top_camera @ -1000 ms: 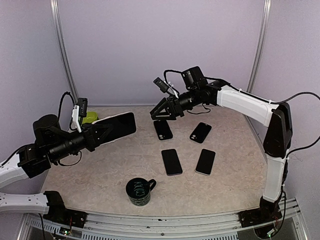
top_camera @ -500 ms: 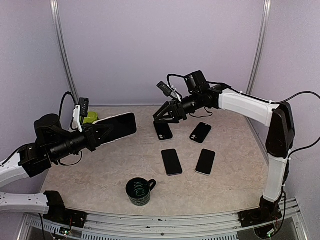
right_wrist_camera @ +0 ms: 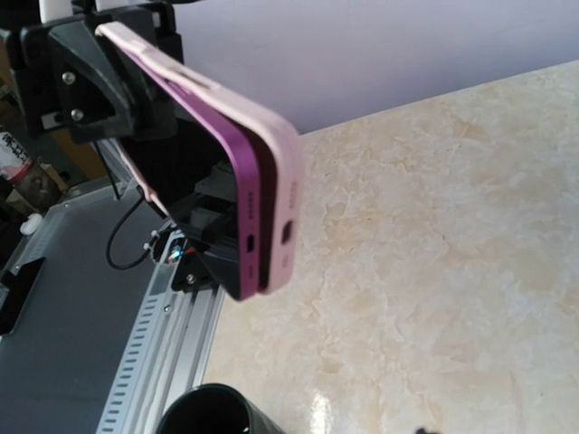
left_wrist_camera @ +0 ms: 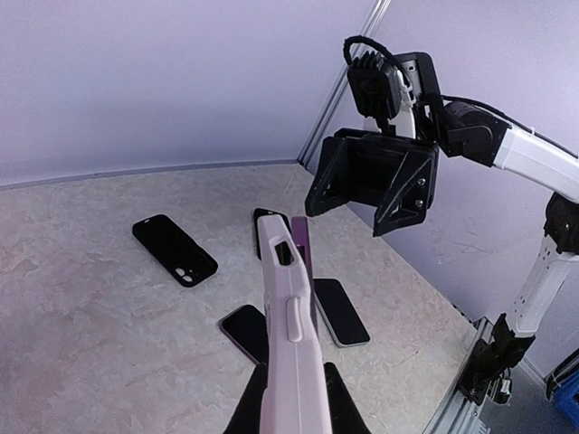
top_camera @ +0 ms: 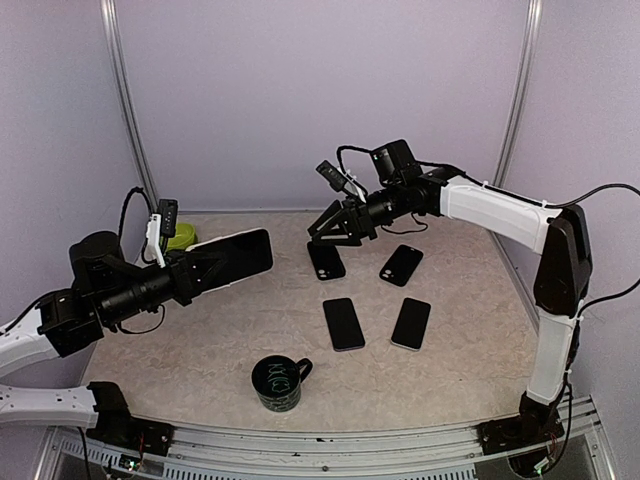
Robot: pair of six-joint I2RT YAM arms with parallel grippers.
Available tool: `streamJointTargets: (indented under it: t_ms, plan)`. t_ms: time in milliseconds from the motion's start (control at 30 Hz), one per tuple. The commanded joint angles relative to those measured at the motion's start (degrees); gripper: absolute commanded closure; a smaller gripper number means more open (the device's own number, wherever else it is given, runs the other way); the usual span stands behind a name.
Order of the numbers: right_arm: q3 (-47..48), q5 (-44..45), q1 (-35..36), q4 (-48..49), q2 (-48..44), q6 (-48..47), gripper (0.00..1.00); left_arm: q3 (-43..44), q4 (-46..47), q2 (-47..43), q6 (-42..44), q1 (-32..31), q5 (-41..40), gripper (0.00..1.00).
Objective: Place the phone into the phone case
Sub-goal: Press the bottom corners of the phone case.
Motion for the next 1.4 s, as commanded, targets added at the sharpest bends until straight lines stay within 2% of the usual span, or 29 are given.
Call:
streamJointTargets:
  t_ms: [0,1000,1167,1367]
  plan:
    - [-0.76,-1.01,-0.72,-0.72,-2.71,-0.8,0.43,0.23,5.65,-1.96,-0.33,-0.3,-0.86,1.0]
    - [-0.8,0.92,-1.42,-2.67,-3.74,-1.96,0.41,-0.91,7.02,-1.75,0.22,-0.23,-0.21,1.0]
    - [-0.7,3.2,-2.21,-1.13,-4.31,1.33,0.36,-3.73,8.98,-4.75,-0.49,-0.22,0.02,1.0]
    - [-7.13,2.68,-2.21,5.82,-7.94,5.89,0.35,-4.88,6.43,-6.92,-1.1,-0.23,-0.66,1.0]
